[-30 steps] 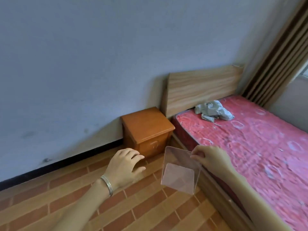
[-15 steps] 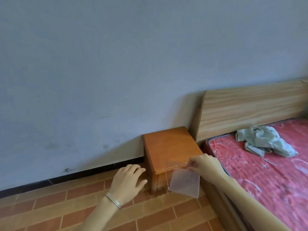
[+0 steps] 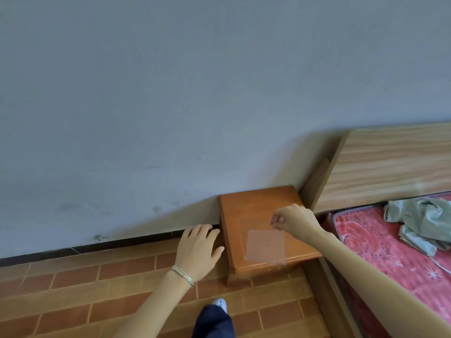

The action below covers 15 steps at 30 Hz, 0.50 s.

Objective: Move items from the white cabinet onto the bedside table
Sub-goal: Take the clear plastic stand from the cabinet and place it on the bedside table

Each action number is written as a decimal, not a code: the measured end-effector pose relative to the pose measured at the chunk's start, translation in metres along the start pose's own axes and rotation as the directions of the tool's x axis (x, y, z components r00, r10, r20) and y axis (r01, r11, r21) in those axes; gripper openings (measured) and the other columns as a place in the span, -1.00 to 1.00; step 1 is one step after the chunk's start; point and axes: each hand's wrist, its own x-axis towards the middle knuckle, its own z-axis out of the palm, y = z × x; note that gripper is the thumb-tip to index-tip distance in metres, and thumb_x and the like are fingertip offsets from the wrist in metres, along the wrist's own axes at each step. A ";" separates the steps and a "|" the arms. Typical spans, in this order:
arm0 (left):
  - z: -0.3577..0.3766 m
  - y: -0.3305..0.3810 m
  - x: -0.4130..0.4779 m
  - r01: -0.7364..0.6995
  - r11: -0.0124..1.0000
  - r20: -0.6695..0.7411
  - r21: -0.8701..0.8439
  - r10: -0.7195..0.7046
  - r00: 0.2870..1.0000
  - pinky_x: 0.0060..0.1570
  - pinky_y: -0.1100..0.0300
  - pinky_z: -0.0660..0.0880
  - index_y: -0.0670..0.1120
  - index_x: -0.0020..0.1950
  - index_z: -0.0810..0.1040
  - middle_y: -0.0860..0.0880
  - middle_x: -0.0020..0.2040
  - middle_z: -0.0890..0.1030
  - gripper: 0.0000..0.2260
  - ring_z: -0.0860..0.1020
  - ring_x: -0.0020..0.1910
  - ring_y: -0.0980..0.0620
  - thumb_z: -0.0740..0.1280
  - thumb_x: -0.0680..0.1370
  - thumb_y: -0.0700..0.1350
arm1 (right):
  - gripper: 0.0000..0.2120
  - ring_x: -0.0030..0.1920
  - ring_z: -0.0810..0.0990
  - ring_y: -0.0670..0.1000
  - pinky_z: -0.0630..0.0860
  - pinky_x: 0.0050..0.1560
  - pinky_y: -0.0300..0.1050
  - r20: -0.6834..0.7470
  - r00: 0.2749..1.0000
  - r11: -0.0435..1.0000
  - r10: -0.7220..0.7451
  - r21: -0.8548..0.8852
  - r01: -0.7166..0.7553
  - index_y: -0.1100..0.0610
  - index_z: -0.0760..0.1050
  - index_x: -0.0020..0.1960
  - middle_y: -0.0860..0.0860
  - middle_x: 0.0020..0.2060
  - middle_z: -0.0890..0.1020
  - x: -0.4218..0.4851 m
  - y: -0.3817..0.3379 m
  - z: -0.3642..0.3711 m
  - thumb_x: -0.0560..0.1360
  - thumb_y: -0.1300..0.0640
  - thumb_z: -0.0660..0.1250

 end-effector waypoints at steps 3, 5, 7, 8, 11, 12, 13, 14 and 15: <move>0.019 -0.013 0.041 0.061 0.998 0.029 0.014 -0.062 0.998 -0.02 0.02 0.54 -0.06 0.06 0.65 -0.04 0.02 0.64 -0.61 0.60 0.01 -0.05 0.49 0.33 0.11 | -0.92 -0.06 0.58 -0.06 0.42 -0.23 -0.19 0.071 0.997 1.000 0.010 0.011 -0.011 -0.08 0.58 -0.07 -0.16 -0.10 0.63 0.051 0.009 0.003 0.47 -0.02 0.34; 0.036 -0.020 0.066 0.108 0.994 0.113 0.019 -0.109 0.988 0.17 -0.04 0.44 -0.09 0.23 0.56 -0.11 0.22 0.56 -0.54 0.51 0.20 -0.10 0.39 0.44 0.14 | -0.91 -0.04 0.58 -0.03 0.40 -0.23 -0.18 0.108 0.994 1.000 0.010 0.007 -0.011 -0.08 0.58 -0.04 -0.15 -0.07 0.63 0.083 0.014 0.012 0.49 0.00 0.32; 0.057 -0.027 0.090 0.131 0.991 0.191 0.037 -0.136 0.972 0.39 -0.05 0.19 -0.09 0.45 0.32 -0.13 0.46 0.31 -0.47 0.26 0.43 -0.11 0.19 0.56 0.15 | -0.89 -0.03 0.58 0.00 0.43 -0.20 -0.16 0.119 0.993 1.000 0.023 0.013 -0.024 -0.08 0.58 -0.02 -0.13 -0.04 0.64 0.114 0.019 0.025 0.49 0.02 0.31; 0.069 -0.029 0.101 0.148 0.988 0.222 0.035 -0.152 0.963 0.44 -0.02 0.08 -0.09 0.51 0.20 -0.12 0.51 0.19 -0.45 0.14 0.48 -0.10 0.12 0.59 0.16 | -0.88 -0.02 0.59 0.01 0.44 -0.18 -0.16 0.118 0.992 0.999 0.034 0.019 -0.036 -0.09 0.59 -0.01 -0.12 -0.04 0.65 0.128 0.022 0.032 0.49 0.03 0.30; 0.109 -0.034 0.126 0.221 0.974 0.283 0.050 -0.226 0.932 0.47 -0.01 -0.04 -0.09 0.54 0.04 -0.11 0.55 0.05 -0.41 0.01 0.52 -0.06 0.07 0.61 0.16 | -0.86 -0.01 0.60 0.02 0.47 -0.14 -0.16 0.108 0.994 0.999 0.023 0.022 -0.026 -0.10 0.58 0.02 -0.10 -0.03 0.66 0.168 0.031 0.060 0.51 0.04 0.28; 0.124 -0.036 0.132 0.242 0.969 0.301 0.054 -0.247 0.921 0.47 -0.02 -0.05 -0.09 0.55 0.03 -0.10 0.55 0.05 -0.41 0.01 0.52 -0.05 0.06 0.61 0.17 | -0.85 -0.01 0.60 0.03 0.47 -0.14 -0.15 0.104 0.995 1.000 0.008 0.017 -0.009 -0.09 0.58 0.04 -0.09 -0.03 0.66 0.181 0.034 0.070 0.52 0.04 0.28; 0.138 -0.038 0.137 0.257 0.965 0.318 0.057 -0.262 0.911 0.47 -0.02 -0.06 -0.09 0.55 0.02 -0.09 0.55 0.06 -0.41 0.01 0.52 -0.04 0.06 0.61 0.17 | -0.85 -0.01 0.60 0.04 0.47 -0.15 -0.15 0.095 0.995 1.000 -0.013 0.014 0.012 -0.09 0.58 0.04 -0.09 -0.03 0.66 0.193 0.036 0.081 0.52 0.04 0.27; 0.152 -0.040 0.142 0.271 0.961 0.332 0.060 -0.275 0.902 0.47 -0.02 -0.06 -0.10 0.55 0.01 -0.08 0.55 0.06 -0.41 0.01 0.52 -0.03 0.05 0.61 0.17 | -0.85 -0.01 0.60 0.04 0.46 -0.16 -0.15 0.081 0.996 0.999 -0.033 0.015 0.032 -0.09 0.58 0.05 -0.08 -0.03 0.67 0.205 0.039 0.091 0.53 0.04 0.27; 0.168 -0.043 0.146 0.290 0.955 0.341 0.061 -0.293 0.893 0.47 -0.02 -0.06 -0.10 0.55 0.01 -0.07 0.55 0.07 -0.40 0.02 0.51 -0.02 0.05 0.61 0.17 | -0.84 -0.01 0.60 0.04 0.45 -0.17 -0.15 0.066 0.997 0.999 -0.051 0.018 0.050 -0.09 0.58 0.05 -0.09 -0.03 0.67 0.216 0.042 0.101 0.53 0.04 0.26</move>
